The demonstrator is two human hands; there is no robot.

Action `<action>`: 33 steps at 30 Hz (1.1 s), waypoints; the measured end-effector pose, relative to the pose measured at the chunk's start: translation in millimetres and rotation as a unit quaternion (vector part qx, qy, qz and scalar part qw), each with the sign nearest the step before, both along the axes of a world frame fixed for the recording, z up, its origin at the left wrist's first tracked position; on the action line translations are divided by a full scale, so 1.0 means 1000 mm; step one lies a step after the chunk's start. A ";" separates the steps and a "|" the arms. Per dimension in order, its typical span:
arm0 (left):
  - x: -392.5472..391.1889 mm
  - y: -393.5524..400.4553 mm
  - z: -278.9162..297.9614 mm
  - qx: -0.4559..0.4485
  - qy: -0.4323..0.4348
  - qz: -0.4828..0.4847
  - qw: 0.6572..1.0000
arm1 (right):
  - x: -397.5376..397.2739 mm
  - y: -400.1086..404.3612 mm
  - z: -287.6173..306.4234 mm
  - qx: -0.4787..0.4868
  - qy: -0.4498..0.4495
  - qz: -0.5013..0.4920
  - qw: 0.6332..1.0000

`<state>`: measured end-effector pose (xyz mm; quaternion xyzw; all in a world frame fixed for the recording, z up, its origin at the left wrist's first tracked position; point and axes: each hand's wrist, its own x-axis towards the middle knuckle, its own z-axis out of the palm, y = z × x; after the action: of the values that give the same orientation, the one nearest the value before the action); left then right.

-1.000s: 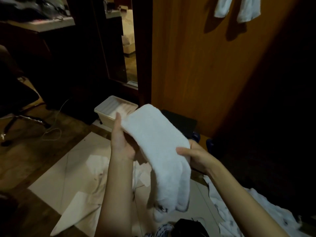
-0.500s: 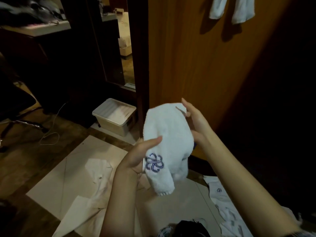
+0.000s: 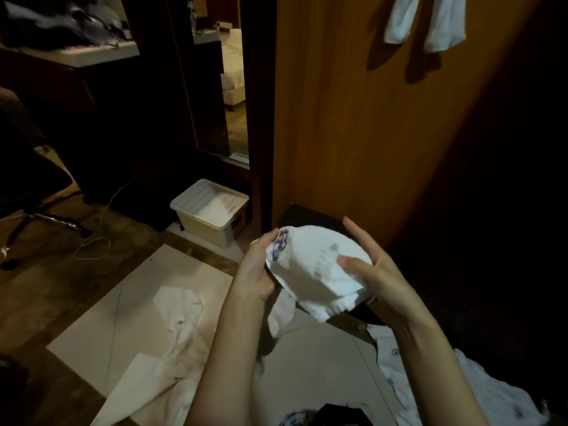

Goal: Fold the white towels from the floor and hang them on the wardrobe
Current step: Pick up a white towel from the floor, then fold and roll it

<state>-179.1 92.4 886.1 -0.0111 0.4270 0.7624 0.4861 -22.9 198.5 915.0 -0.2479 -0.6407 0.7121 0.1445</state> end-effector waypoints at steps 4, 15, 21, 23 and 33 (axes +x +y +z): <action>0.002 -0.007 -0.013 -0.094 0.163 -0.083 0.979 | -0.014 0.001 0.025 -0.106 0.064 -0.049 0.991; -0.007 -0.040 0.024 -0.054 0.577 -0.189 0.792 | -0.044 -0.008 0.039 -0.175 0.023 -0.107 0.978; -0.001 -0.017 0.017 -0.010 0.574 0.017 0.818 | -0.029 -0.012 0.039 -0.162 -0.002 -0.048 0.986; -0.003 -0.018 0.012 -0.011 0.566 0.032 0.824 | -0.022 -0.013 0.047 -0.145 0.043 0.018 0.988; 0.011 -0.015 0.023 0.014 0.360 -0.015 0.933 | -0.008 -0.013 0.047 0.249 0.071 0.055 0.964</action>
<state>-168.2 77.6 909.1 0.2769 0.5630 0.7138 0.3113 -30.9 185.2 962.3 -0.1173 -0.7987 0.5525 0.2077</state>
